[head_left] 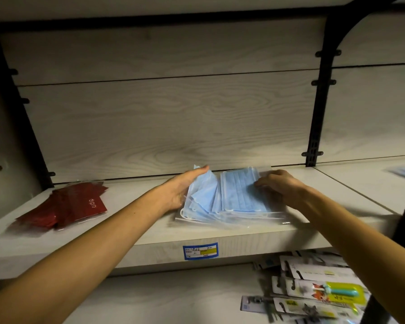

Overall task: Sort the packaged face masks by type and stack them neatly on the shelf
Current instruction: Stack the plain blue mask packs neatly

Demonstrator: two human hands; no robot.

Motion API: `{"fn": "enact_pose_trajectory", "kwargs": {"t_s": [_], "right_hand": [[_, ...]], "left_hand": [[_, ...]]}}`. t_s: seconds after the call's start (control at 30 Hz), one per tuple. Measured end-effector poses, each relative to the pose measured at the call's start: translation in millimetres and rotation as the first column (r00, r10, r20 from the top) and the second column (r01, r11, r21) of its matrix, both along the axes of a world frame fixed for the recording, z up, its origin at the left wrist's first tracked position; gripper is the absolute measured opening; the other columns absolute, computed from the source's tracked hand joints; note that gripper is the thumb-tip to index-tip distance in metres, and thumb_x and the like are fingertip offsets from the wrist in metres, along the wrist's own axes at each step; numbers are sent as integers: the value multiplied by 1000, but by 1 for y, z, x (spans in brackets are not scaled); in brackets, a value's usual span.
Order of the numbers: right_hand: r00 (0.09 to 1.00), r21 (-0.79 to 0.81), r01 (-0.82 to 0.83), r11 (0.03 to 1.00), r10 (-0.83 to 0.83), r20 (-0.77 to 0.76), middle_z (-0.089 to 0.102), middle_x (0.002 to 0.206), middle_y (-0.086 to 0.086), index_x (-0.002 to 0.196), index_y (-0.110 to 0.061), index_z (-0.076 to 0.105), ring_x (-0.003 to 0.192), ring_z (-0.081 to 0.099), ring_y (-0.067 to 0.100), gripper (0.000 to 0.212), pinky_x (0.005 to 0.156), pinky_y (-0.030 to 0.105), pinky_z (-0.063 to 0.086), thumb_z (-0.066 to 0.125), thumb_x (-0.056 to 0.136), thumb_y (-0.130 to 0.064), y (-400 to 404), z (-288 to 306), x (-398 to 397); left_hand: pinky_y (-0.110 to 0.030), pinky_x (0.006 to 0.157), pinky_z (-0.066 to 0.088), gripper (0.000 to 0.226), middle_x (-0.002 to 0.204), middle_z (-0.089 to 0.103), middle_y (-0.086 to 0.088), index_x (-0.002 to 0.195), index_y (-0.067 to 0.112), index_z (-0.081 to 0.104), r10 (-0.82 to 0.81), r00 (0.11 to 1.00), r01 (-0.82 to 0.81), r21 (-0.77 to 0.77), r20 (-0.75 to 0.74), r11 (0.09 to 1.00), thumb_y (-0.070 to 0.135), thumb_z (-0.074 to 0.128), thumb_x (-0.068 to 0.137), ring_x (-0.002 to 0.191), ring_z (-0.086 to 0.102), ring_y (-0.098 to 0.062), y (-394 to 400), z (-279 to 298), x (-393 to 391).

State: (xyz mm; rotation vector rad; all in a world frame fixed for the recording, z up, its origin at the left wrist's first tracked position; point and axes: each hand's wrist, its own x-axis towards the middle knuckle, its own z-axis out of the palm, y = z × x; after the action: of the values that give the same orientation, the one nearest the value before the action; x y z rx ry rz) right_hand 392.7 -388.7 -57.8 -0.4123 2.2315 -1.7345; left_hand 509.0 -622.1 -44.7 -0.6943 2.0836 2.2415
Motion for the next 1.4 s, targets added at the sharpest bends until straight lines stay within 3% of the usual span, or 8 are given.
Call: {"fn": "enact_pose_trajectory", "kwargs": {"t_s": [0.23, 0.4, 0.47, 0.57, 0.7, 0.73, 0.97, 1.4], "right_hand": [[1000, -161, 14, 987, -13, 7, 54, 54, 8, 80, -7, 55, 36, 52, 15, 14, 37, 21, 39, 65, 87, 0, -36, -6, 11], [956, -144, 142, 979, -173, -236, 57, 108, 3, 132, -7, 48, 95, 60, 22, 58, 78, 32, 52, 76, 85, -25, -35, -10, 8], [952, -116, 192, 975, -214, -220, 53, 109, 0, 135, -14, 42, 96, 59, 21, 73, 77, 28, 53, 77, 80, -46, -26, -3, 7], [999, -213, 40, 976, -45, -18, 57, 94, 0, 118, -6, 55, 82, 59, 16, 63, 74, 30, 53, 75, 79, -51, -17, 8, 7], [979, -323, -25, 946, -41, -197, 67, 75, -3, 92, -11, 69, 65, 61, 10, 5, 58, 21, 51, 68, 87, -12, -23, 23, 17], [963, -343, -21, 939, -72, -258, 69, 80, -2, 90, -13, 67, 67, 64, 8, 10, 57, 17, 51, 65, 86, -5, -25, 32, 18], [852, -426, -94, 900, -149, -502, 70, 106, 6, 107, -16, 62, 92, 65, 13, 30, 80, 27, 55, 63, 81, -1, -33, 74, 28], [845, -345, -199, 917, -18, -534, 64, 116, -9, 136, -19, 51, 105, 64, 4, 69, 76, 12, 50, 66, 69, -14, -20, 44, 26]], "left_hand": [[-46, 100, 50, 47, 108, 66, -6, 113, 12, 70, -12, 999, 19, -168, 39, 986, 24, 89, 72, 119, 54, -27, 17, -4, -12], [-52, 107, 47, 69, 131, 65, -17, 141, 2, 50, -3, 976, -37, -179, -218, 983, 7, 82, 80, 122, 62, -33, 16, -10, -13], [-40, 102, 52, 66, 132, 65, -10, 139, 8, 50, -6, 936, -61, -178, -353, 982, 9, 81, 81, 118, 65, -24, 14, -6, -9], [-29, 82, 60, 51, 117, 74, -3, 130, 13, 56, -134, 889, 48, -201, -439, 978, 5, 77, 84, 104, 72, -17, 11, 5, -5], [-26, 79, 59, 48, 116, 75, -2, 128, 14, 58, -329, 885, 181, -408, -329, 895, 4, 77, 85, 103, 73, -17, 13, 21, -5], [-26, 80, 59, 49, 118, 74, -4, 129, 11, 59, -309, 884, 150, -415, -349, 897, 4, 78, 84, 103, 73, -18, 13, 28, -8], [-37, 92, 58, 47, 113, 76, -7, 114, 12, 73, -151, 794, 14, -230, -589, 973, 16, 88, 70, 107, 72, -23, 26, 49, -16], [-49, 98, 55, 35, 102, 77, -14, 104, 2, 75, 116, 808, -153, -16, -577, 988, 5, 86, 71, 99, 74, -30, 42, 37, -21]]}}
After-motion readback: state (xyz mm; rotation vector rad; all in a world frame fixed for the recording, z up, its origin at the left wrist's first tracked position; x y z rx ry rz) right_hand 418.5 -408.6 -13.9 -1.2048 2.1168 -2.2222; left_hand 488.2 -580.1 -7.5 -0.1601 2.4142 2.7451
